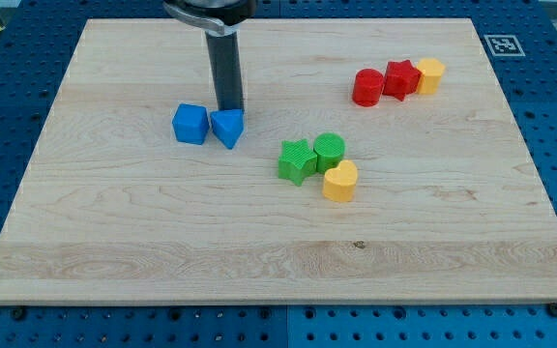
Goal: Move the blue triangle to the bottom of the green star
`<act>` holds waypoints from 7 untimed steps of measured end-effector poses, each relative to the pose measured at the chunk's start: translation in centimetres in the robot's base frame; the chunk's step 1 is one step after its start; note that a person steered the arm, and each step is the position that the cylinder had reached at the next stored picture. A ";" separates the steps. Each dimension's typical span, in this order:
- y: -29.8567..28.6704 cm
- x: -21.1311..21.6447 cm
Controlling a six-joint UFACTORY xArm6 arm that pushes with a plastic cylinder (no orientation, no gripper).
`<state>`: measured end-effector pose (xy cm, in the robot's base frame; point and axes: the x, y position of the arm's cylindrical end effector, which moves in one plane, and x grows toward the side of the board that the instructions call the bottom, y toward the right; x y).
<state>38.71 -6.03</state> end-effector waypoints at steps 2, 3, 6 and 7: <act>0.3 3.7; -0.3 4.3; -2.9 4.8; -3.8 5.2</act>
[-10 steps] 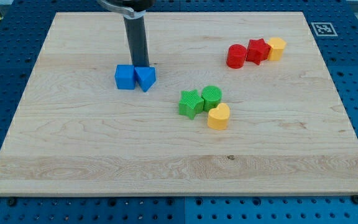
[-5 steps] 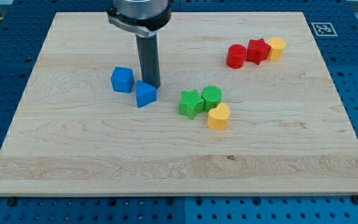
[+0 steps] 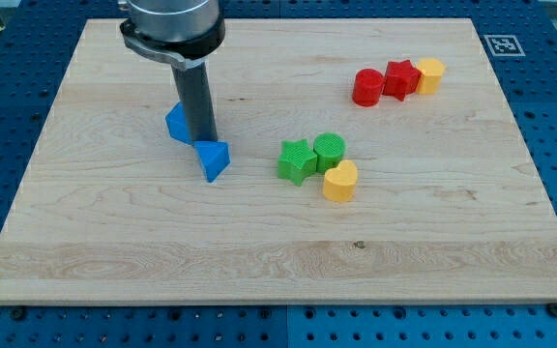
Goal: Move the blue triangle to the bottom of the green star
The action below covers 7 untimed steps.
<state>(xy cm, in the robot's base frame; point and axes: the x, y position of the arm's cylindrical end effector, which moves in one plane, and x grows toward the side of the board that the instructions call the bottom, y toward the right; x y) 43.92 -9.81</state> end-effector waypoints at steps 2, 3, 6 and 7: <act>-0.4 1.3; -0.4 1.8; 0.3 3.9; 0.4 5.4</act>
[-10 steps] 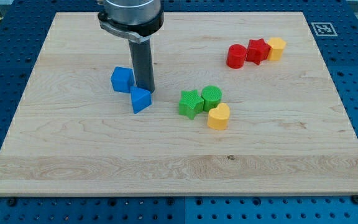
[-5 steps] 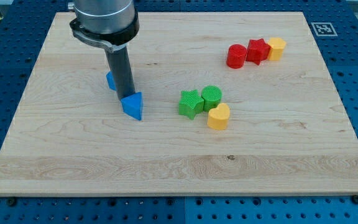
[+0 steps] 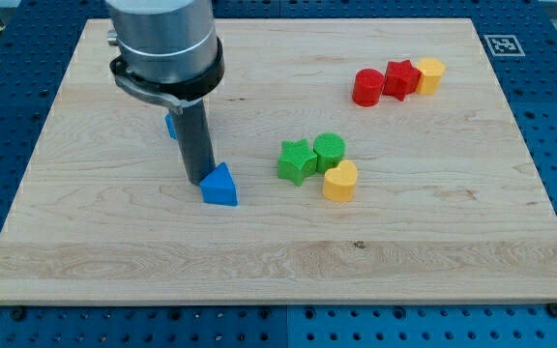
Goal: Move the blue triangle to the bottom of the green star
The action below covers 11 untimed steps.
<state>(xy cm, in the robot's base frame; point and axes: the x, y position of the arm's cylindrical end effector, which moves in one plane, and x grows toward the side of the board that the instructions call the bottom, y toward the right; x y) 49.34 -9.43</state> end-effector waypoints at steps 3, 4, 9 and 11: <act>2.1 1.4; 2.8 1.3; 7.1 3.0; 8.1 3.0</act>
